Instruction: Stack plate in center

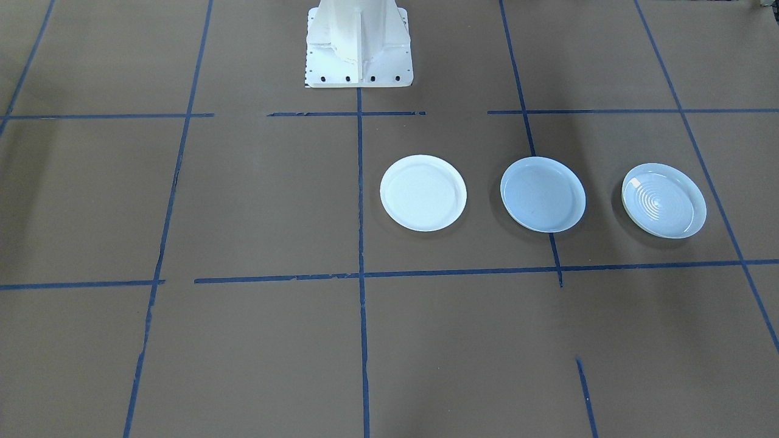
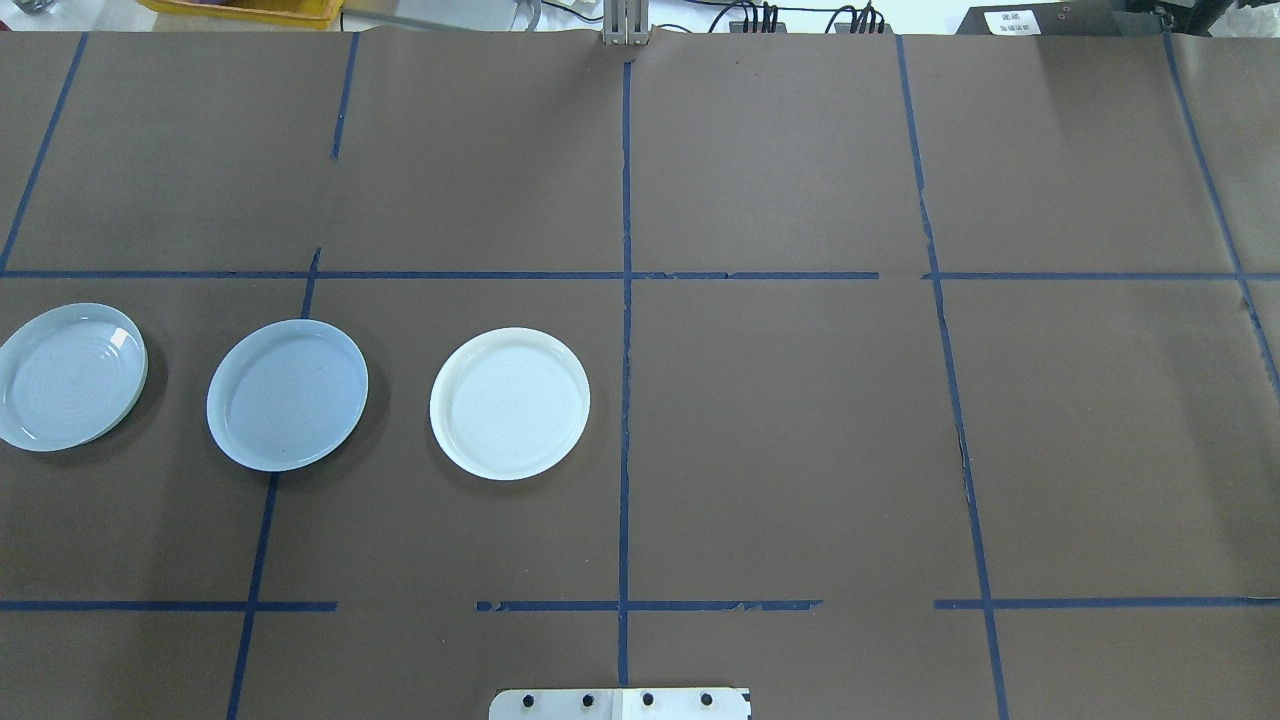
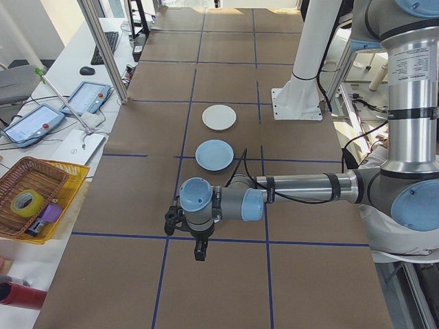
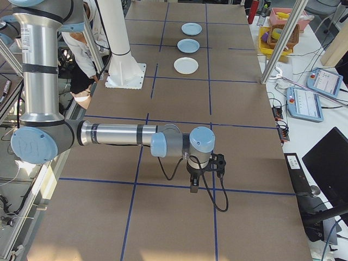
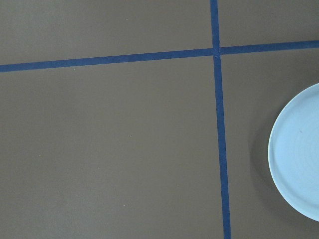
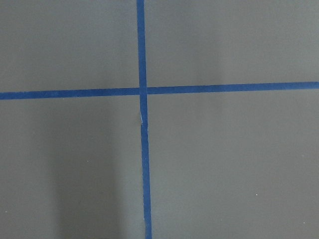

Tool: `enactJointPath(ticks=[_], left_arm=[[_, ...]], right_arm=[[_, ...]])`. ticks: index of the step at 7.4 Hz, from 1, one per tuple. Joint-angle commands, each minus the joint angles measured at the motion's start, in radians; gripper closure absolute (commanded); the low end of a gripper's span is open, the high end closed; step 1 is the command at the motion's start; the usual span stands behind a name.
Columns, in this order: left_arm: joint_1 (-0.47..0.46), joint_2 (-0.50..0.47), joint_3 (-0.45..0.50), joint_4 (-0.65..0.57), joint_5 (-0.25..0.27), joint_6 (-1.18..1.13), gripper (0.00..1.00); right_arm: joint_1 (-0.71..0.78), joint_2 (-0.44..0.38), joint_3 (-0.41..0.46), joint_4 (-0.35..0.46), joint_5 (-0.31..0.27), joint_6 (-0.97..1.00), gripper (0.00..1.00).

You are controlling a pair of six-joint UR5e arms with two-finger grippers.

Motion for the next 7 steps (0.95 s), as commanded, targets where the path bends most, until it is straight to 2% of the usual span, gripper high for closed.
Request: enactJointPath(ticks=[1,4,5,7], left_arm=[[0.000,-0.002,-0.023,-0.003,0.000,0.000,0.00],[0.002,-0.006,-0.026,-0.036,0.001,0.000,0.00],[0.009,-0.008,-0.008,-0.134,0.001,-0.045,0.00],[0.111,-0.008,0.123,-0.435,-0.009,-0.299,0.00]], right_arm=[[0.000,0.000,0.000,0.000,0.001,0.001,0.00],[0.000,0.000,0.000,0.000,0.001,0.001,0.00],[0.000,0.000,0.000,0.002,0.001,0.001,0.00],[0.000,0.000,0.000,0.000,0.001,0.001,0.00]])
